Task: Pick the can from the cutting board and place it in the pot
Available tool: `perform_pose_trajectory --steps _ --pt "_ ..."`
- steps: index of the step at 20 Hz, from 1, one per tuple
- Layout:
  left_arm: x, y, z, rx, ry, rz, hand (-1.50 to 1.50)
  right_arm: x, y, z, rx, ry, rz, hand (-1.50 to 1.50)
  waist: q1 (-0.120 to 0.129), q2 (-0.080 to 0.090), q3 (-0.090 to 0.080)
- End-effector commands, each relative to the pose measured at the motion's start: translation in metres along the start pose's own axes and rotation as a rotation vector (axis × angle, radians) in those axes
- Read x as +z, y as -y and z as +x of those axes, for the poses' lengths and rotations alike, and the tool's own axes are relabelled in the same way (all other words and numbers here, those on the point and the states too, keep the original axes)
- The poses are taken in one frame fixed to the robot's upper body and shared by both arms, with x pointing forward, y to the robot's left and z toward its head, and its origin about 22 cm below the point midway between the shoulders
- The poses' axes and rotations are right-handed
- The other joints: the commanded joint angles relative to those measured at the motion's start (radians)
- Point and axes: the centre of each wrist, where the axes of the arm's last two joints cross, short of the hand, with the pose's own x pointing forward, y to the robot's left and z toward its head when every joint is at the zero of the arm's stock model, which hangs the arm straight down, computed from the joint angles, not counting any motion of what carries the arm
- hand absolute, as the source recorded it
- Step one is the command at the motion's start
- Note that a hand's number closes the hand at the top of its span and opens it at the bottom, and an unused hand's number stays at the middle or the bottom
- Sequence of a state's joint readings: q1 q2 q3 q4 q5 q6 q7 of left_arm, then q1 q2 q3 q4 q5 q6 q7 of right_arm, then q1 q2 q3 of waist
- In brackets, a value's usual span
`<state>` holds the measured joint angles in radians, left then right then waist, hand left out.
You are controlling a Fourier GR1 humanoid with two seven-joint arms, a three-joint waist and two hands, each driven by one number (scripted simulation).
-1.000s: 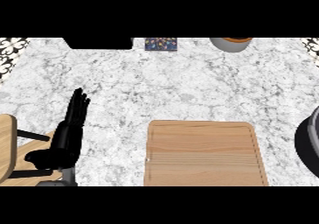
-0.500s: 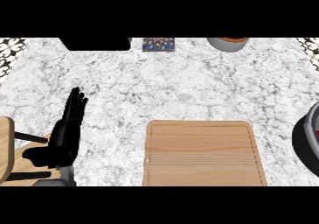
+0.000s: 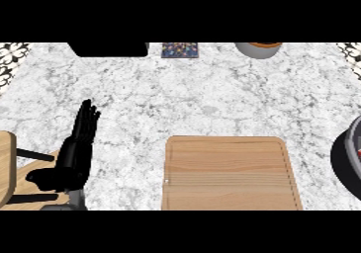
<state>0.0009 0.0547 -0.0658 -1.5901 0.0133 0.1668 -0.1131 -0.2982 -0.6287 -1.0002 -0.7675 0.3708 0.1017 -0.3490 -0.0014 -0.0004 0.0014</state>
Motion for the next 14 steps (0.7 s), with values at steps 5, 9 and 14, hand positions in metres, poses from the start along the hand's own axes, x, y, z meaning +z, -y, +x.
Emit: perform_pose_trajectory --steps 5,9,14 --pt "0.005 0.015 0.002 0.015 -0.001 -0.003 0.00 0.008 0.047 -0.033 -0.097 0.028 -0.115 -1.50 0.010 0.004 0.001" --pt "0.013 0.006 0.009 0.011 0.009 -0.001 0.00 0.020 0.073 -0.045 -0.128 0.059 -0.136 -1.50 0.014 0.004 0.003" --pt "0.009 -0.001 -0.009 0.016 0.011 -0.003 0.00 0.022 0.108 -0.038 -0.112 0.069 -0.150 -1.50 0.013 0.006 0.004"
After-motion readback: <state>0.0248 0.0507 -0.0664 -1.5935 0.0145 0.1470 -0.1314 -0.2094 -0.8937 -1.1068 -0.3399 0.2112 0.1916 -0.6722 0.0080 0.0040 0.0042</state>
